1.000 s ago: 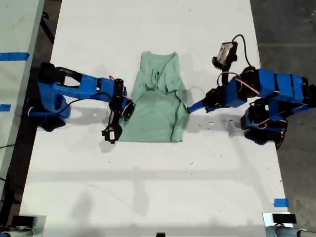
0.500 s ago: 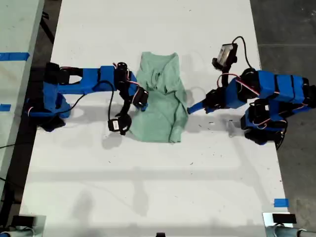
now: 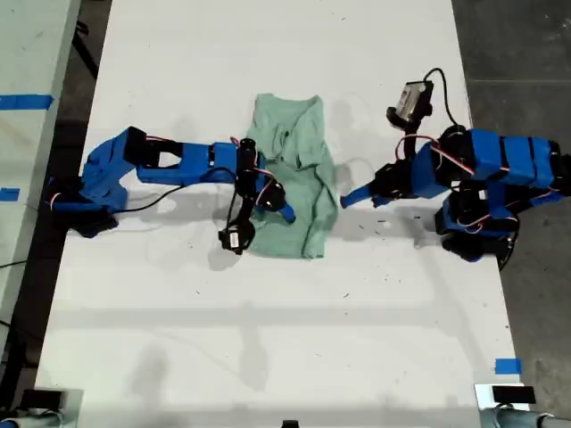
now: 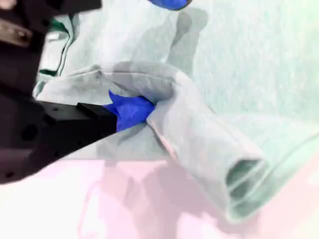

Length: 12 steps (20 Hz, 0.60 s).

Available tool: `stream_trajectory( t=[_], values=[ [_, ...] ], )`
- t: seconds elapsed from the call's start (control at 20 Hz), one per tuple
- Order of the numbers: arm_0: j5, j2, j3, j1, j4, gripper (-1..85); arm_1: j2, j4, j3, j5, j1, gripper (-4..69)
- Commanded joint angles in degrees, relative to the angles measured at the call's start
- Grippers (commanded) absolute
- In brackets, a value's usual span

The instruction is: Fold tshirt

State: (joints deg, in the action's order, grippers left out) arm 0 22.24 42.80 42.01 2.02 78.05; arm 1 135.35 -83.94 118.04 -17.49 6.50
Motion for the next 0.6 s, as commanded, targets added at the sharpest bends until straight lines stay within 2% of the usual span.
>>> stream_trajectory(
  t=[0.0, 0.15, 0.3, 0.45, 0.55],
  values=[
    [-0.79, 14.59, -0.35, 0.53, 9.93, 27.0, 1.67, 1.58, -0.26, 0.53, -0.62, 30.0],
    [-0.79, 26.46, 2.64, 1.58, 18.37, 26.0, 1.67, 1.58, 0.09, 0.88, -0.88, 30.0],
    [-2.29, 32.26, 6.68, 3.25, 23.47, 26.2, 1.93, 0.88, 0.09, 2.02, -2.20, 30.1],
    [-7.12, 35.16, 16.61, 6.33, 22.24, 27.2, 4.04, -0.53, 1.14, 4.31, -4.13, 30.2],
    [-10.46, 38.14, 24.61, 8.53, 18.19, 28.1, 5.19, -1.14, 2.02, 5.89, -5.54, 30.3]
  ],
)
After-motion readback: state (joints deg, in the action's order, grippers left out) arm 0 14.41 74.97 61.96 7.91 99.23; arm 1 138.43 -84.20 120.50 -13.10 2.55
